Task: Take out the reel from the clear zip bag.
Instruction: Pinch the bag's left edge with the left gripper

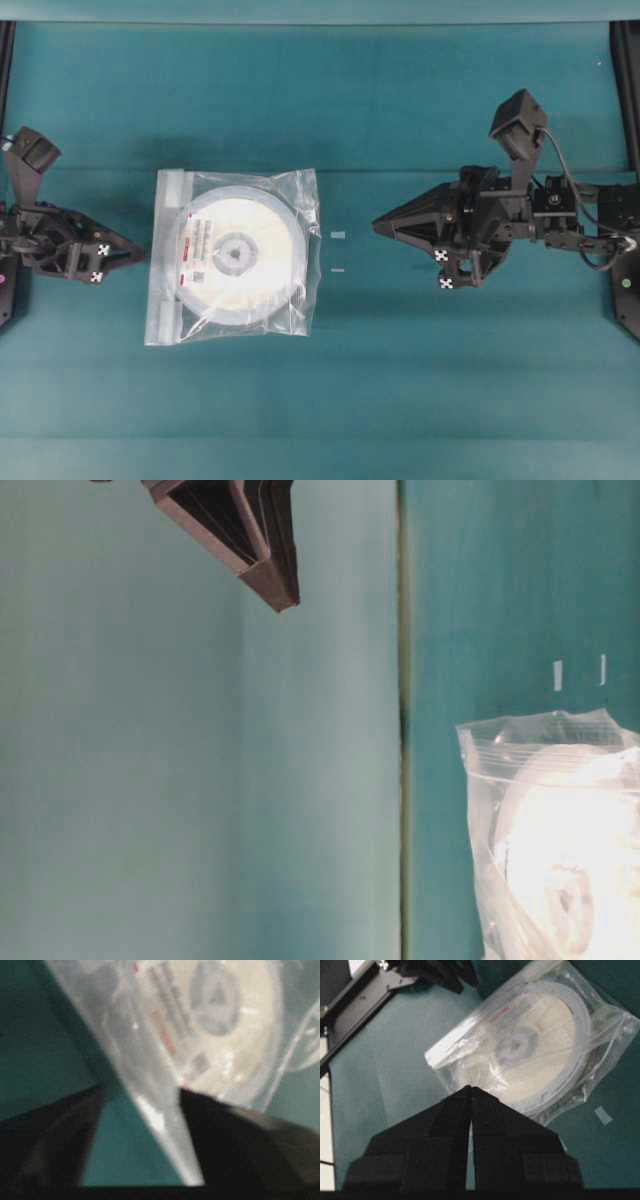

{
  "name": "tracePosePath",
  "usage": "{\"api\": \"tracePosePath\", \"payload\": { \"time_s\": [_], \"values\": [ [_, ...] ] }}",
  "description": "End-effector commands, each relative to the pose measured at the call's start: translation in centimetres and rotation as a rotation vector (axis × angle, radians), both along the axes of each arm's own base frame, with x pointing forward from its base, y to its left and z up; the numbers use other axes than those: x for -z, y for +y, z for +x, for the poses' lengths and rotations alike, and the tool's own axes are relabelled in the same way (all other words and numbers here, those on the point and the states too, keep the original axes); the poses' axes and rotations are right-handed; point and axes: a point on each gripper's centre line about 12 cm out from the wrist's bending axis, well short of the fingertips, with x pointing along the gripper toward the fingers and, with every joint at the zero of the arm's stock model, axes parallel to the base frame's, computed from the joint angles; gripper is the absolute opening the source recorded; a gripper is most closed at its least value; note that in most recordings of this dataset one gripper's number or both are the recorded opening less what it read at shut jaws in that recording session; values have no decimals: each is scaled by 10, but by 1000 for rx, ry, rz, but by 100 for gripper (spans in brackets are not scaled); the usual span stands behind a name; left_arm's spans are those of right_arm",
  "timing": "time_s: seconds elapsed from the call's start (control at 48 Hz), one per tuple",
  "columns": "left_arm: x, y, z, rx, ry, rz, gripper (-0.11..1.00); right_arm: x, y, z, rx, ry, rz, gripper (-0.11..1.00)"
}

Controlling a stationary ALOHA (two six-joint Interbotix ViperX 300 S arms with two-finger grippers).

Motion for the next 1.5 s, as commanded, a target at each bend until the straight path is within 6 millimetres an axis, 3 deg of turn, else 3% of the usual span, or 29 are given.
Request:
{"api": "tracePosePath", "payload": {
  "time_s": [0.0, 0.042, 0.229, 0.542, 0.813, 0.959, 1.147, 1.293, 1.376, 1.481],
  "values": [
    [-5, 3, 7, -5, -24, 6, 82, -6, -1, 2, 6, -21, 7, 3],
    [-4, 3, 7, -7, -15, 5, 88, -5, -1, 2, 6, -19, 7, 3],
    [1, 4, 14, -1, 12, 7, 77, -6, -1, 2, 6, -23, 5, 3],
    [26, 5, 22, 19, 45, 21, 76, -6, -1, 2, 8, -23, 5, 3],
    [25, 7, 35, 25, 25, 29, 73, -5, -1, 2, 6, -20, 5, 3],
    [26, 7, 34, 22, 29, 27, 59, -4, 1, 1, 1, -16, 7, 3],
    [26, 9, 35, 18, 31, 30, 24, 1, 3, 3, -2, -1, 13, 3],
    [27, 10, 34, 12, 42, 28, 4, 10, 2, 4, 19, 25, 46, 4],
    [28, 10, 34, 12, 51, 26, 1, 16, 2, 6, 29, 44, 63, 7],
    [29, 10, 33, 12, 60, 25, 1, 22, 2, 8, 39, 62, 76, 20]
  ]
}}
